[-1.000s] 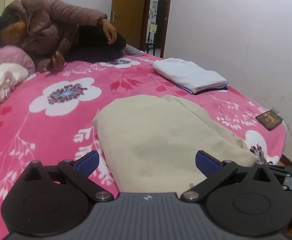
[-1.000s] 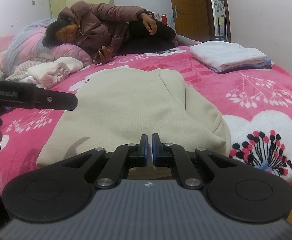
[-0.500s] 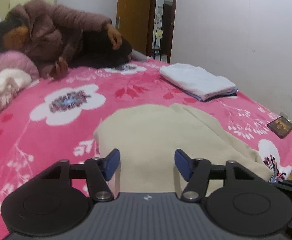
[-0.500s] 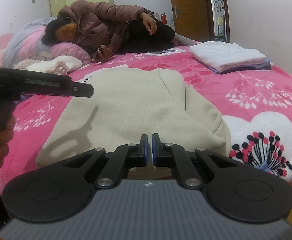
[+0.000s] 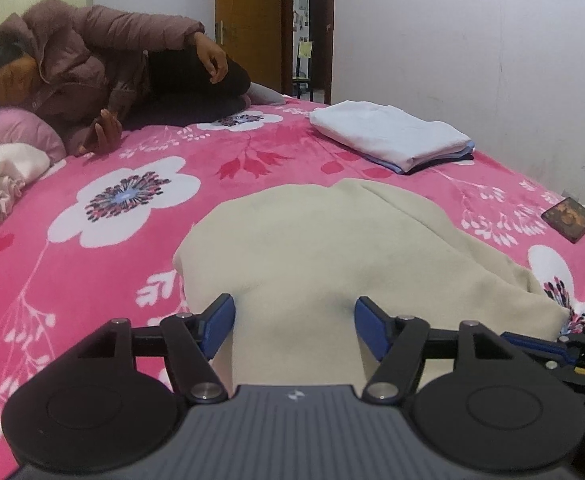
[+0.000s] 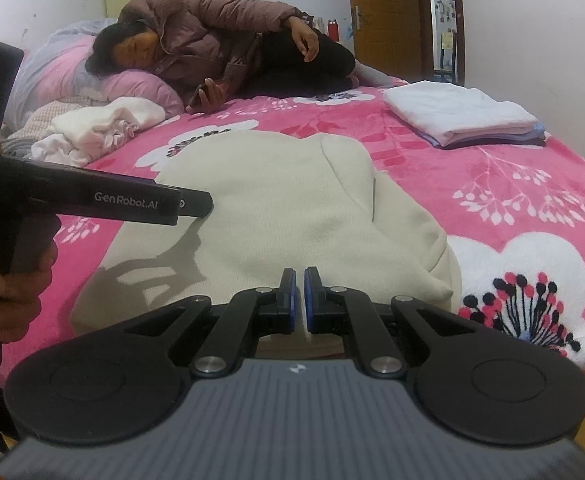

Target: Fold clothes

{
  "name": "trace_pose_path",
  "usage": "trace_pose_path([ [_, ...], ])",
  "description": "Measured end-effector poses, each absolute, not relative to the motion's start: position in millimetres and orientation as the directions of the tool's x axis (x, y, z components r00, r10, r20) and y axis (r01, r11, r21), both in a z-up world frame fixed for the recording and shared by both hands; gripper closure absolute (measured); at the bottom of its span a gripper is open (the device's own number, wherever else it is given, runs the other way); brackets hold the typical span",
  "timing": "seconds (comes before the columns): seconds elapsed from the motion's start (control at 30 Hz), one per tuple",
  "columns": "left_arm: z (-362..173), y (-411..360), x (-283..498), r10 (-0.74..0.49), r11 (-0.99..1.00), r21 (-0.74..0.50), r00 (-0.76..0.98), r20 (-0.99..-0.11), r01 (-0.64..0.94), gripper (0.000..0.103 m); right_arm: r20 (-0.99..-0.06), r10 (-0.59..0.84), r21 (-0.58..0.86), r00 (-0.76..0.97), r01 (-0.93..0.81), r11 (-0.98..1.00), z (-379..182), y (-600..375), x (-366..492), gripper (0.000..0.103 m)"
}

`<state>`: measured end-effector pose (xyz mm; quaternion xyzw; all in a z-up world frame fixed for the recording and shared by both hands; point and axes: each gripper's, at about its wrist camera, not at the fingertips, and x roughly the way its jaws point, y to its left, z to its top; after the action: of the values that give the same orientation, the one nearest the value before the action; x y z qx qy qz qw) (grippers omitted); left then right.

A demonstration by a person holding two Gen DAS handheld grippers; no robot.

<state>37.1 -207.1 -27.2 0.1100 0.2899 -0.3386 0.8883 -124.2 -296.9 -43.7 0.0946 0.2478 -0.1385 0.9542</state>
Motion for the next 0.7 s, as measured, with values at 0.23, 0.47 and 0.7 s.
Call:
trace_pose_path([
  [0.23,-28.0,-204.2,36.8,-0.549,0.743,-0.013,0.598,-0.585,0.669,0.034,-0.510,-0.211,0.102,0.834,0.302,0.948,-42.4,-297.4,-123.3,0.099],
  [0.47,-16.2,-169.1,32.5,-0.624,0.746,-0.142,0.608,-0.491,0.651,0.033,-0.508,-0.143,0.100,0.849,0.224,0.970,2.9,-310.1,-107.8,0.091],
  [0.7,-40.6,-155.7,41.4,-0.631,0.751,-0.245,0.557,-0.540,0.614,0.035,-0.515,0.029,0.130,0.857,0.045,0.990,52.4,-306.4,-27.2,0.089],
])
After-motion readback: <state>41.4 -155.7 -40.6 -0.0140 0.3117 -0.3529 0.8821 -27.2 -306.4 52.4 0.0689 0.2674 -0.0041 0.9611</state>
